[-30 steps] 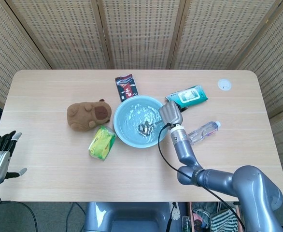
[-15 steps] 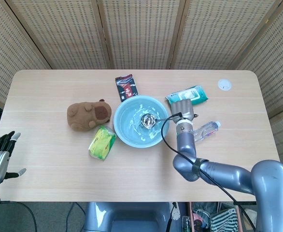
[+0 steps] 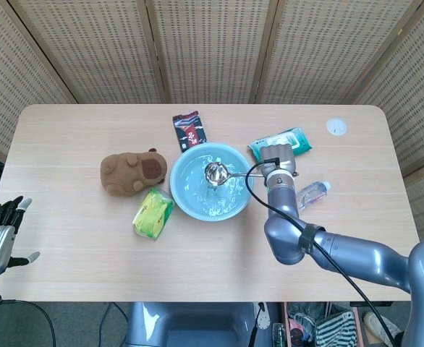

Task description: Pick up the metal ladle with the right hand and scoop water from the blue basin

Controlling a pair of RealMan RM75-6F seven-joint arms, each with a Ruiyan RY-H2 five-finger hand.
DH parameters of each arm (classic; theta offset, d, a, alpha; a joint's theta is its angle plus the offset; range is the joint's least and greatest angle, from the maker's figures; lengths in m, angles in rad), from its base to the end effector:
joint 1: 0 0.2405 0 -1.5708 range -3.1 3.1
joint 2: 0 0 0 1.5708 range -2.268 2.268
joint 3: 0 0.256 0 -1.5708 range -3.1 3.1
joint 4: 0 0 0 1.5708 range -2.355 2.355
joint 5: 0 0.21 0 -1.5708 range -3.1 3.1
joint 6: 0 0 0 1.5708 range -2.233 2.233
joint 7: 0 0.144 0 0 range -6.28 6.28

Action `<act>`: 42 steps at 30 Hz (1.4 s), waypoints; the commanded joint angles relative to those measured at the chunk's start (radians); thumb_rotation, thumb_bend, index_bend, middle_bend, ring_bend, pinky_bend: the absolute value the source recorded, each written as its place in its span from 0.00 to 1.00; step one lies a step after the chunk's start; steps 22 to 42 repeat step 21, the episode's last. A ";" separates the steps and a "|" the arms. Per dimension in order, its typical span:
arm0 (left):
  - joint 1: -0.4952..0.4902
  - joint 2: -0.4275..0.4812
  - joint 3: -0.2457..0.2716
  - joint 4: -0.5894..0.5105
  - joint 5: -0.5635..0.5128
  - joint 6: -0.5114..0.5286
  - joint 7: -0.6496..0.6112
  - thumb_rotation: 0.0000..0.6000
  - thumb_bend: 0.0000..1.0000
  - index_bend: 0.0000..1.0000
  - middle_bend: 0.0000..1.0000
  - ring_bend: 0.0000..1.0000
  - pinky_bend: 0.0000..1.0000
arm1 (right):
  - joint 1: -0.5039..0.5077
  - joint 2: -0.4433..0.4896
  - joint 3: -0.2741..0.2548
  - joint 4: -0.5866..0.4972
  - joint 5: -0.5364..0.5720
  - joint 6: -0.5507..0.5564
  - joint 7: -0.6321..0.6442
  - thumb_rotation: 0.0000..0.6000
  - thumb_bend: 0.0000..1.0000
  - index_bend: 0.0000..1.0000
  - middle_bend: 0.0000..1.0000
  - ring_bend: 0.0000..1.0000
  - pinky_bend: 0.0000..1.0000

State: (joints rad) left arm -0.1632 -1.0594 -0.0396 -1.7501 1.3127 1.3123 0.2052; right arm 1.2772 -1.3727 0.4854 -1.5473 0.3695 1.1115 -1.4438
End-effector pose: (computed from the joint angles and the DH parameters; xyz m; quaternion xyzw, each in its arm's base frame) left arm -0.3067 0.1968 0.1489 -0.6213 -0.4223 -0.2897 0.5930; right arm -0.0420 -0.4331 0.0596 0.7034 -0.4238 0.0874 0.5638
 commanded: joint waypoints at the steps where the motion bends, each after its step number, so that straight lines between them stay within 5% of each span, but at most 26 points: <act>1: -0.001 0.000 0.001 0.001 0.000 -0.002 -0.001 1.00 0.00 0.00 0.00 0.00 0.00 | 0.016 0.018 0.010 -0.009 0.040 0.017 -0.014 1.00 0.69 0.74 0.99 0.79 1.00; 20: -0.030 0.005 -0.012 0.030 -0.059 -0.070 -0.027 1.00 0.00 0.00 0.00 0.00 0.00 | 0.122 0.013 0.136 0.110 0.335 0.142 -0.232 1.00 0.69 0.74 0.99 0.79 1.00; 42: -0.031 0.005 -0.012 0.030 -0.061 -0.070 -0.026 1.00 0.00 0.00 0.00 0.00 0.00 | 0.123 0.011 0.143 0.115 0.340 0.145 -0.239 1.00 0.69 0.74 0.99 0.79 1.00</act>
